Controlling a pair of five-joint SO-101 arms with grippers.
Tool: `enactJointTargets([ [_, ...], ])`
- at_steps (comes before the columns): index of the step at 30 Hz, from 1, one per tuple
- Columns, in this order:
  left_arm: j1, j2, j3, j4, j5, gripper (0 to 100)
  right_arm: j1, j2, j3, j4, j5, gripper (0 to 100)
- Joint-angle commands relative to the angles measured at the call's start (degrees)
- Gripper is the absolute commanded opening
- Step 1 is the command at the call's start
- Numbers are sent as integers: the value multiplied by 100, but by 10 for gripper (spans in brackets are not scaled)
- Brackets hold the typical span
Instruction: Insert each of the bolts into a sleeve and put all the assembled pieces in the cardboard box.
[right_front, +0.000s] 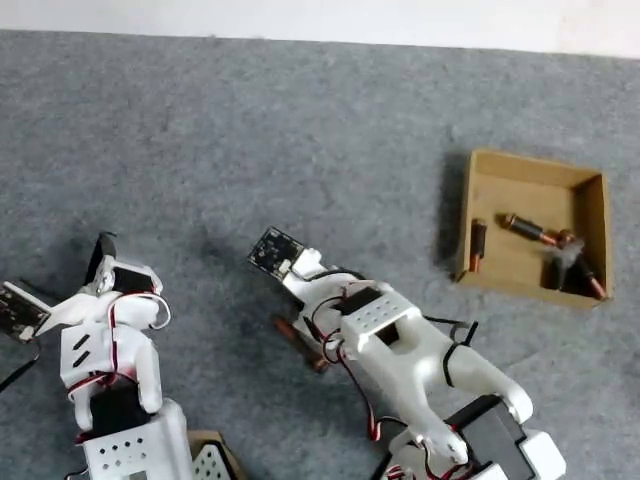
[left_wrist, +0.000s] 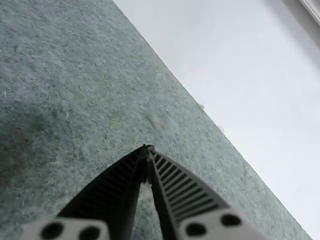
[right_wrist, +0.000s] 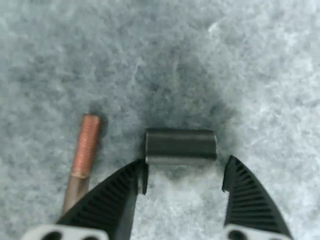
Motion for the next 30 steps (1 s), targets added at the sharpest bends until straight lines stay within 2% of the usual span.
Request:
enactJointTargets([
  [1, 101, -57, -215, 0, 9, 5, -189, 48, -277, -444, -44, 221],
  [8, 101, -57, -215, 0, 9, 5, -251, -4, -286, -497, -132, 221],
  [12, 101, -57, -215, -9, 9, 5, -303, -13, -338, 277, -844, 221],
  [18, 101, -57, -215, -9, 9, 5, -295, -13, -901, 725, -1679, 221],
  [22, 101, -57, -215, -9, 9, 5, -303, -13, -1253, 1059, -2936, 221],
  [27, 101, -57, -215, -18, 9, 5, -303, -4, -1490, 1270, -5591, 221],
  [28, 101, -57, -215, -18, 9, 5, -295, 4, -1534, 1270, -5952, 221],
  [30, 101, -57, -215, -18, 9, 5, -295, 48, -1587, 1279, -6198, 223],
])
